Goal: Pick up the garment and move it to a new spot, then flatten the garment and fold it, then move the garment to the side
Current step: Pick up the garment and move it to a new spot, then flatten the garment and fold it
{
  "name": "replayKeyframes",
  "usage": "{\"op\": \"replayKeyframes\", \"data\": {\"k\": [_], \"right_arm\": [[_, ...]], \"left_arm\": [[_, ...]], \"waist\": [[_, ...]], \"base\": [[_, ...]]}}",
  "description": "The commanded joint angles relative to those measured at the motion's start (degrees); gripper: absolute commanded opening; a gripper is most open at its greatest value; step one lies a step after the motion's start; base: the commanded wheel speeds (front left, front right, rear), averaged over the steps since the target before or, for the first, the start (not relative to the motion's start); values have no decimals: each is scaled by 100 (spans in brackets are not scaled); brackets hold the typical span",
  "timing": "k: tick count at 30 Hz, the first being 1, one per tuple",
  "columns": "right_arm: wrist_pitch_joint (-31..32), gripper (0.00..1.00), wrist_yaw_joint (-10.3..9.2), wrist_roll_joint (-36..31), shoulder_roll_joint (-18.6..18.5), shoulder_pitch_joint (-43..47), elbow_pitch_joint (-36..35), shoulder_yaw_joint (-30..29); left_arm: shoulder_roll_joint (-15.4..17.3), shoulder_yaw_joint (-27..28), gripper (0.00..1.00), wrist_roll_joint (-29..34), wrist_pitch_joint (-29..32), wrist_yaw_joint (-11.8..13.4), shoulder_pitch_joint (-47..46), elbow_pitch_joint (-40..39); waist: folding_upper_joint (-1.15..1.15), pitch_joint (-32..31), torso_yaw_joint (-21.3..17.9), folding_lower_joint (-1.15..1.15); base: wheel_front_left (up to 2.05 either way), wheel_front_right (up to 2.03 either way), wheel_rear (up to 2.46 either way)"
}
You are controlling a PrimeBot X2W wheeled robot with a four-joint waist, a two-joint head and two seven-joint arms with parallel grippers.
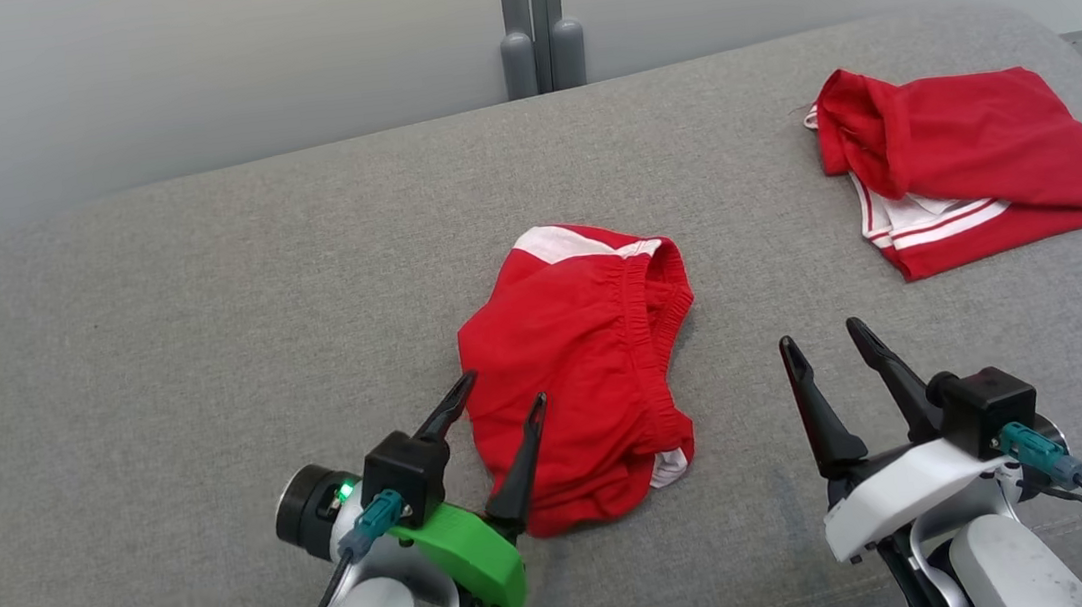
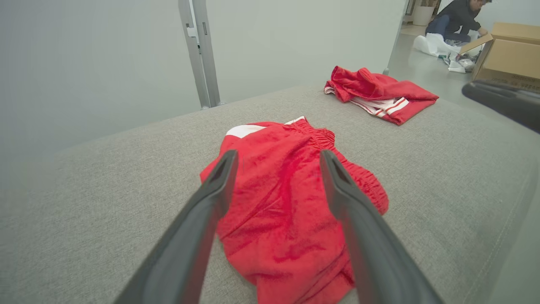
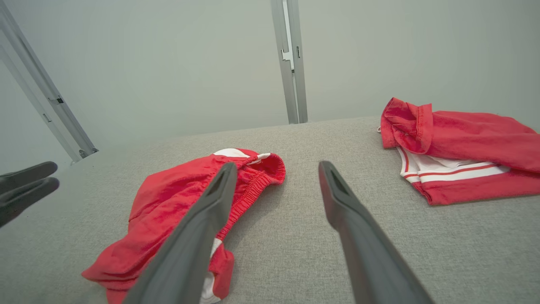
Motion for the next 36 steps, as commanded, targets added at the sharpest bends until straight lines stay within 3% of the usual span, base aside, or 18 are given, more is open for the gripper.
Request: {"op": "replayKeyframes", "data": {"k": [1, 10, 22, 25, 36], "right_arm": [[-23, 100, -2, 60, -13, 51, -4, 0], [-23, 100, -2, 92, -47, 134, -11, -12], [-23, 100, -2, 154, -69, 204, 120, 74], [-23, 100, -2, 225, -120, 189, 207, 216], [-20, 100, -2, 453, -228, 56, 574, 642]], "left_arm": [[22, 46, 100, 65, -24, 30, 96, -42], [6, 1266, 100, 837, -23, 568, 1146, -1229], [-138, 2889, 100, 1470, -24, 837, 2150, -2202], [-209, 3216, 100, 1569, -22, 878, 2326, -2368], [-436, 3735, 100, 1806, -20, 536, 2405, -2312]], "waist": [[0, -27, 24, 0], [0, -53, 82, 0], [0, -98, 251, 0], [0, -74, 297, 0], [0, 6, 507, 0]], "base": [[0, 0, 0], [0, 0, 0], [0, 0, 0], [0, 0, 0], [0, 0, 0]]}}
